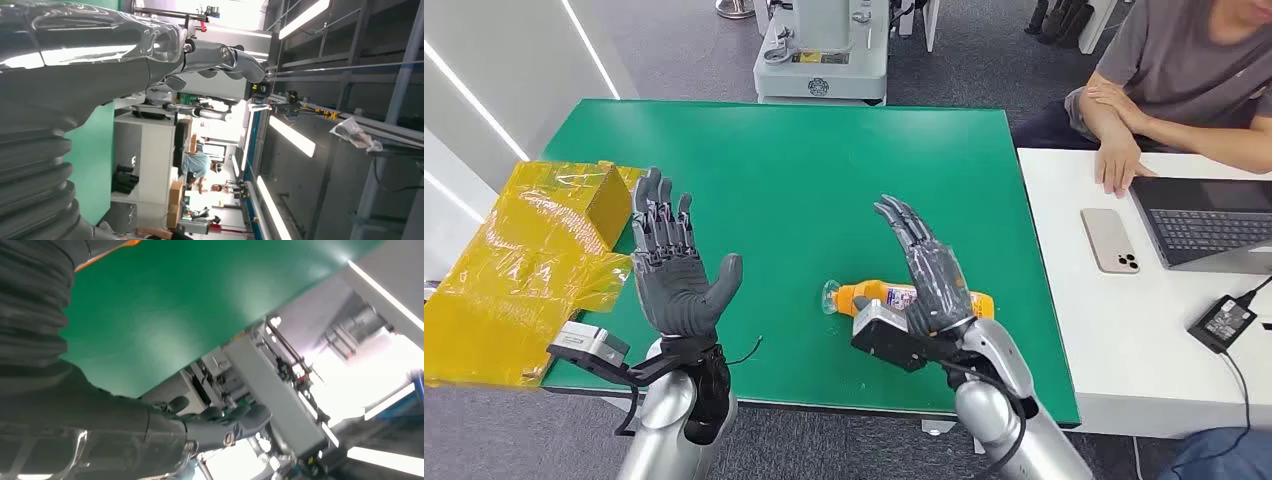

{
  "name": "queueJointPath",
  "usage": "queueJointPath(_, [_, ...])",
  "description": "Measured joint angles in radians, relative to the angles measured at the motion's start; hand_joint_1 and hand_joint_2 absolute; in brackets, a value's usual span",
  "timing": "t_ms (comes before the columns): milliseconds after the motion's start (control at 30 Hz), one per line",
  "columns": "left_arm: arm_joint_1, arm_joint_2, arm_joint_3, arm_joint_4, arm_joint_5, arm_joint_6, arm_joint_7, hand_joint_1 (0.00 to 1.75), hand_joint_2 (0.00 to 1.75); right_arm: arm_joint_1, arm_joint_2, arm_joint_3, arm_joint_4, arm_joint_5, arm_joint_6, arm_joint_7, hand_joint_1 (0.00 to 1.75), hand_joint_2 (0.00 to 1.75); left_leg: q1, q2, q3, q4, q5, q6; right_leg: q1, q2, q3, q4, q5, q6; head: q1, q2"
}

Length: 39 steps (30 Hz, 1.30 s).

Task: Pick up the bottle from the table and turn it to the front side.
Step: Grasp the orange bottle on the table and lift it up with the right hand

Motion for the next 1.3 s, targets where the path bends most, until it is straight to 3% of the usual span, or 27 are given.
queueJointPath(167, [0.000, 0.001, -0.003, 0.000, 0.001, 0.000, 0.000, 0.00, 1.75, -0.084, -0.028, 0.006, 0.054, 0.000, 0.064, 0.012, 0.00, 1.75, 0.000, 0.000, 0.000, 0.000, 0.000, 0.000, 0.000, 0.000, 0.000, 0.000, 0.000, 0.000, 0.000, 0.000])
queueJointPath(400, [-0.001, 0.002, -0.004, 0.000, 0.003, -0.021, 0.026, 0.00, 1.75, -0.333, -0.091, 0.097, 0.266, -0.078, 0.390, 0.015, 0.00, 1.75, 0.000, 0.000, 0.000, 0.000, 0.001, 0.001, 0.000, 0.000, 0.000, 0.000, 0.001, 0.000, 0.000, 0.000])
queueJointPath(533, [-0.005, 0.000, -0.004, 0.000, 0.004, -0.033, 0.038, 0.00, 1.75, -0.446, -0.113, 0.162, 0.401, -0.122, 0.474, 0.003, 0.00, 1.75, 0.000, -0.001, 0.000, 0.001, 0.001, 0.001, 0.000, -0.001, 0.000, 0.000, 0.001, 0.000, 0.000, 0.000])
queueJointPath(700, [-0.019, -0.002, -0.005, 0.000, 0.004, -0.035, 0.059, 0.00, 1.75, -0.518, -0.129, 0.247, 0.535, -0.200, 0.573, 0.003, 0.00, 1.75, 0.000, -0.001, 0.000, 0.001, 0.001, 0.001, 0.000, -0.001, 0.000, 0.000, 0.001, 0.001, 0.000, 0.000])
queueJointPath(1033, [-0.032, -0.002, -0.017, 0.000, 0.005, -0.032, 0.069, 0.00, 1.75, -0.545, -0.140, 0.378, 0.680, -0.260, 0.582, -0.004, 0.00, 1.75, 0.000, -0.001, 0.000, 0.001, 0.001, 0.002, 0.000, -0.001, 0.000, 0.000, 0.001, 0.001, 0.000, 0.000])
queueJointPath(1300, [-0.033, -0.002, -0.023, 0.000, 0.007, -0.031, 0.071, 0.00, 1.75, -0.475, -0.162, 0.422, 0.736, -0.291, 0.510, -0.010, 0.00, 1.75, 0.000, -0.001, 0.000, 0.001, 0.001, 0.002, 0.000, -0.001, 0.000, 0.000, 0.001, 0.001, 0.000, 0.000])
